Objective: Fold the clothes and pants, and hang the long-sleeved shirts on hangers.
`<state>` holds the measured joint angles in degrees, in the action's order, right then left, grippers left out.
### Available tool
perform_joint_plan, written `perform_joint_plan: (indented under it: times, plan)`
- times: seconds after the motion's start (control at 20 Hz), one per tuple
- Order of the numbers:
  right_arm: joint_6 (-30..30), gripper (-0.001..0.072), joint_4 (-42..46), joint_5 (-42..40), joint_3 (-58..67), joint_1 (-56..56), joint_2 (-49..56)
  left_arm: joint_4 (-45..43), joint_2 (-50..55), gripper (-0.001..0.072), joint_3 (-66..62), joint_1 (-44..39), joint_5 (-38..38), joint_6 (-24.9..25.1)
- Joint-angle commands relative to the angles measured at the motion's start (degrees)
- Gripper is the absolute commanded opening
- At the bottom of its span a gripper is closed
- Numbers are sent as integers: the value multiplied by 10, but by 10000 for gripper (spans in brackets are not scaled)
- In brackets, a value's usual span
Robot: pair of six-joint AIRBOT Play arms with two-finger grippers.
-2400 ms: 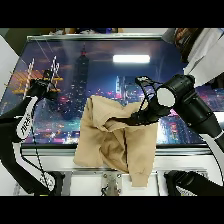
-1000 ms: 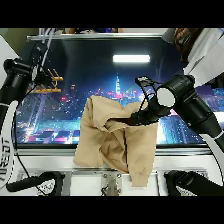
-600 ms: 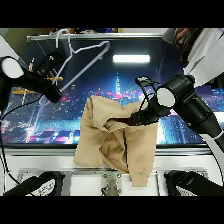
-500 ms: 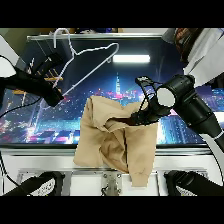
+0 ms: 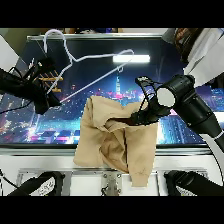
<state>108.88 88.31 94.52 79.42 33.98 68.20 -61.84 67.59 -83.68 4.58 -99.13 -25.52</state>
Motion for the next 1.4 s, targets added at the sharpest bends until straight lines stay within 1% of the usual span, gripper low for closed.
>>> perform_joint_plan:
  times: [0.0,0.25,0.45,0.5,0.7,0.8,0.95,1.15,1.25,1.35]
  plan:
    - [0,31,0,0,0,0,0,5,-1,22,0,26,-45,74]
    - [0,31,-1,0,0,0,0,10,-1,22,4,59,-44,128]
    - [-3,31,-11,4,0,0,0,81,-1,21,65,90,-45,177]
    - [-12,31,-11,10,1,-1,-2,77,-1,20,82,92,-43,182]
    - [-17,31,-11,49,25,-15,-16,78,-1,21,139,84,-38,212]
    - [-17,31,-11,50,43,-29,-29,79,-1,21,153,76,-38,226]
    - [-15,31,-11,54,55,-56,-44,79,-12,21,170,66,-34,241]
    - [-15,31,-12,82,57,-90,-48,79,-50,20,193,66,-22,243]
    - [-15,31,-12,82,58,-101,-51,79,-73,21,207,66,-18,254]
    - [-15,31,-12,82,59,-110,-53,79,-93,20,227,66,-10,253]
